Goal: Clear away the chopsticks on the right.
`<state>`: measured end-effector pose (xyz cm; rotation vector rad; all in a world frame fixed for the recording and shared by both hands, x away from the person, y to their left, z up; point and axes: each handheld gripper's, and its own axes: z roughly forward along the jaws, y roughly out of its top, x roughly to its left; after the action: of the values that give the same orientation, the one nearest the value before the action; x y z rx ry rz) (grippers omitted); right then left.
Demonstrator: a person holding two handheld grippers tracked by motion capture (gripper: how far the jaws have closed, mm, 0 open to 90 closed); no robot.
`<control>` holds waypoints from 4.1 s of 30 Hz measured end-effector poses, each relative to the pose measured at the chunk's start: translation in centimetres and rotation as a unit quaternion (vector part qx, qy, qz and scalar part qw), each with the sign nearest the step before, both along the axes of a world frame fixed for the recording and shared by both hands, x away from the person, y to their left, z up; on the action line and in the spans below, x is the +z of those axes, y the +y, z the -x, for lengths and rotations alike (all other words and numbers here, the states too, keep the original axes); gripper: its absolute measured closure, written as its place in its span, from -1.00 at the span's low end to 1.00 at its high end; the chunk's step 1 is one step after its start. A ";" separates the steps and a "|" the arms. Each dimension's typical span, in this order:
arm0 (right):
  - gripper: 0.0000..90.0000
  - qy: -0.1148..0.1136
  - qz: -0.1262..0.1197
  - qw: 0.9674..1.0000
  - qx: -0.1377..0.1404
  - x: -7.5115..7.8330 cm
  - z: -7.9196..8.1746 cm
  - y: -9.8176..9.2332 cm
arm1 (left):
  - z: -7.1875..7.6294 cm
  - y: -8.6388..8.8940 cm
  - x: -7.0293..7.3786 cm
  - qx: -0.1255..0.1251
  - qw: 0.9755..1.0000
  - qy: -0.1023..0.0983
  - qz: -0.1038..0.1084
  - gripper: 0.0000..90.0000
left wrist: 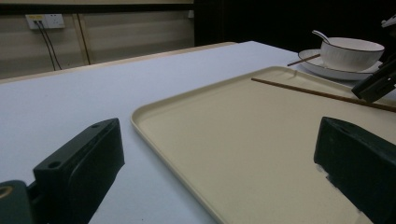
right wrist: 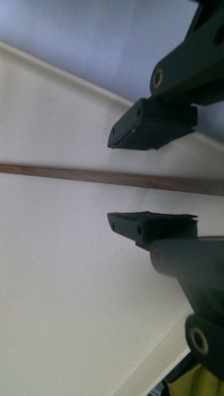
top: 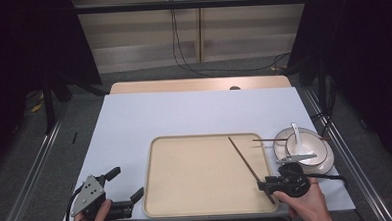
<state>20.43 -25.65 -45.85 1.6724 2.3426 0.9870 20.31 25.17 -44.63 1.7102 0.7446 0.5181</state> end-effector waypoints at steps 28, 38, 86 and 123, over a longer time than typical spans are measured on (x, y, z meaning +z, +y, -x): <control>-0.82 -0.230 -0.048 0.966 0.109 5.7 0.2 -9.6 | 0.1 0.0 -0.1 0.006 1.000 0.003 0.002 -0.96; -0.86 -0.258 -0.034 0.956 0.134 6.4 -2.7 -14.8 | 0.0 0.0 -0.1 0.007 1.000 0.004 0.001 -0.96; 0.71 -0.092 0.148 0.938 0.300 2.4 -13.6 -19.5 | 0.0 0.0 -0.1 0.005 1.000 0.005 -0.002 -0.96; 0.88 -0.089 0.118 0.967 0.208 4.3 -13.2 -21.1 | 0.1 0.0 -0.1 0.006 1.000 0.004 -0.001 -0.96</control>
<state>33.63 -46.72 -41.57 0.9868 2.6145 0.8253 20.22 25.16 -44.68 1.7107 0.7614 0.5210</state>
